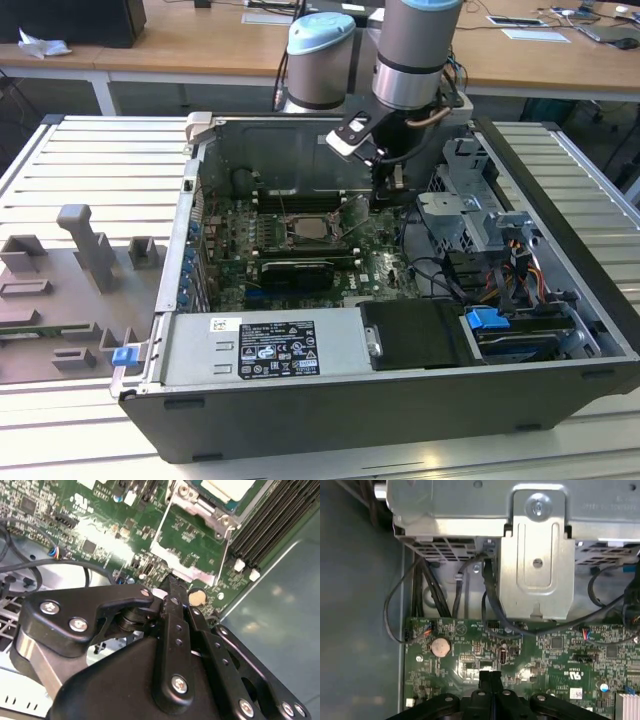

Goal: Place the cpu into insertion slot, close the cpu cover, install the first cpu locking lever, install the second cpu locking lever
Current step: 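Close the cpu cover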

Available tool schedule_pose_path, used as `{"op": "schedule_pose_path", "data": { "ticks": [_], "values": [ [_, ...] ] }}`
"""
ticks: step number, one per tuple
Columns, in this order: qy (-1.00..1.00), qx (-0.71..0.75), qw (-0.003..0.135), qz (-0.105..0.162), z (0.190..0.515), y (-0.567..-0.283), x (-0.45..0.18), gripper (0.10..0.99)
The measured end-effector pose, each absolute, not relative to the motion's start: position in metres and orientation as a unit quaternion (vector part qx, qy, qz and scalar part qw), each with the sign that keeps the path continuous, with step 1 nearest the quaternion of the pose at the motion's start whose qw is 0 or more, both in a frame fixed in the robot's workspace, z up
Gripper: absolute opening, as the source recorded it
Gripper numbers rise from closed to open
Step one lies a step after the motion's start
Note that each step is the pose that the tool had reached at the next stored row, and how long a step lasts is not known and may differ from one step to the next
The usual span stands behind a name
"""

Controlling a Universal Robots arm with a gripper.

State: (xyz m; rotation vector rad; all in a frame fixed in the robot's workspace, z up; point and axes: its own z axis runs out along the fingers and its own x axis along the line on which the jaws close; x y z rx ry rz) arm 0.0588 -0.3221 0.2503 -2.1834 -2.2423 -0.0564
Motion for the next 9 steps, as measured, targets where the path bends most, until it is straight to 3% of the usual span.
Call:
{"op": "schedule_pose_path", "data": {
  "ticks": [9],
  "values": [
    [-0.716,-0.698,0.006,-0.018,0.2502,-0.3221,0.0505,0.106]
  ]
}}
